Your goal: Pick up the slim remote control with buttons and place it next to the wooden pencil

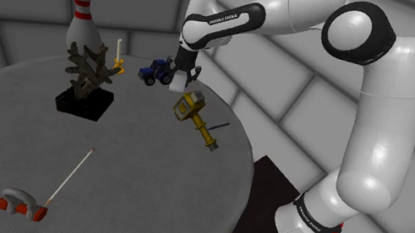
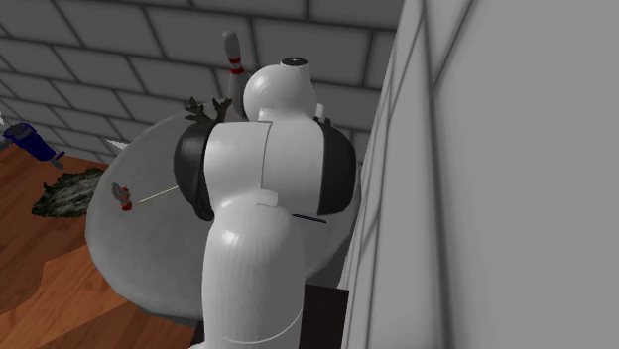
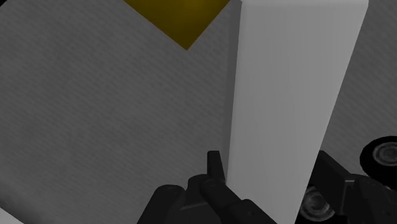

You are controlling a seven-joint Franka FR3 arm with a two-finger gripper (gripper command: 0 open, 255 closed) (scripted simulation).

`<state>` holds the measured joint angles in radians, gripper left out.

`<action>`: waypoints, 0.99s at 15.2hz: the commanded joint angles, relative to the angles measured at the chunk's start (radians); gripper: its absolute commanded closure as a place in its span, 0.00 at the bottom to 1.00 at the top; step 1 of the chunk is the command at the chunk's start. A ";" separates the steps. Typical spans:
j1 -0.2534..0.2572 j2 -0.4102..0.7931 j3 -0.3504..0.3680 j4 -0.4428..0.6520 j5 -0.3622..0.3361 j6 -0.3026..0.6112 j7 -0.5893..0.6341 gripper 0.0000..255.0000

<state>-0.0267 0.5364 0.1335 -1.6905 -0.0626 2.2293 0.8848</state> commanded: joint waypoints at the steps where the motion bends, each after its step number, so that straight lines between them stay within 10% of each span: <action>1: -0.001 -0.012 0.001 0.011 0.002 -0.022 -0.002 1.00; 15: 0.149 -0.248 0.078 -0.349 0.003 0.104 0.240 1.00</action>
<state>0.1113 0.3003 0.2054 -2.0231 -0.0603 2.3283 1.1058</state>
